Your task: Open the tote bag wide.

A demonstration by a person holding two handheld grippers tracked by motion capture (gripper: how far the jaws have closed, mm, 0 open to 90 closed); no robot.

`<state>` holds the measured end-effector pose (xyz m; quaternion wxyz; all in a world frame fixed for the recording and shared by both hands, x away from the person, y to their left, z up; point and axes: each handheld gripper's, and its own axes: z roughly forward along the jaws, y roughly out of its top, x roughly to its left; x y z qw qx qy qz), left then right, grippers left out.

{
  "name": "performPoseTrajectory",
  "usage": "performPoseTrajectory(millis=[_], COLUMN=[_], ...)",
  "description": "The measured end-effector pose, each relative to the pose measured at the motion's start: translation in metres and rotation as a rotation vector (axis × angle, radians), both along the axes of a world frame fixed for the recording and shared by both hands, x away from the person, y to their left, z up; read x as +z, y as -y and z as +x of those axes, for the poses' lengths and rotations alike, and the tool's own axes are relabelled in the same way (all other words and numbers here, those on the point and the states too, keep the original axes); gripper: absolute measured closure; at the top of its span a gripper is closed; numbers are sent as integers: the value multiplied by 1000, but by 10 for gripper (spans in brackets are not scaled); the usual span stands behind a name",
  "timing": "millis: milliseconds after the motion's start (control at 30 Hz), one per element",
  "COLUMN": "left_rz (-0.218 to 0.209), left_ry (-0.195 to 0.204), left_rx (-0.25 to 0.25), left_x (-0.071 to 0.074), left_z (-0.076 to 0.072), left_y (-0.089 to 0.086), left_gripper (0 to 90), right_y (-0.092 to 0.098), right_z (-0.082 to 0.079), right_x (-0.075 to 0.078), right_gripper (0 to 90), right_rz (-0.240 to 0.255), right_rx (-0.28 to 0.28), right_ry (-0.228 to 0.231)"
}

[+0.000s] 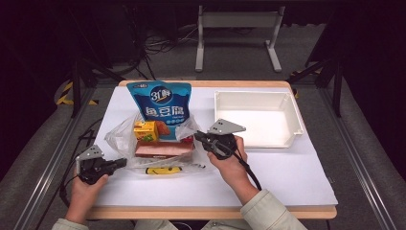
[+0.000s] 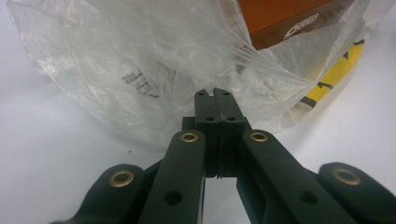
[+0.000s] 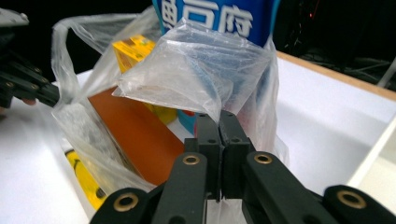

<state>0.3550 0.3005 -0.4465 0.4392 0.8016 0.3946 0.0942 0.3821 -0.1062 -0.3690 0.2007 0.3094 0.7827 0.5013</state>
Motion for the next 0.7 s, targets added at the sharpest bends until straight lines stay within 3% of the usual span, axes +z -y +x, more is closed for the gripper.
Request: performPoseTrajectory(millis=[700], left_rz=[-6], left_ry=[16], left_rx=[21], left_x=[0], left_z=[1], left_y=[0], left_gripper=[897], right_y=[22], right_z=[14], right_x=[-46], right_gripper=[890], right_rz=[-70], right_rx=[-86], right_ry=[-128])
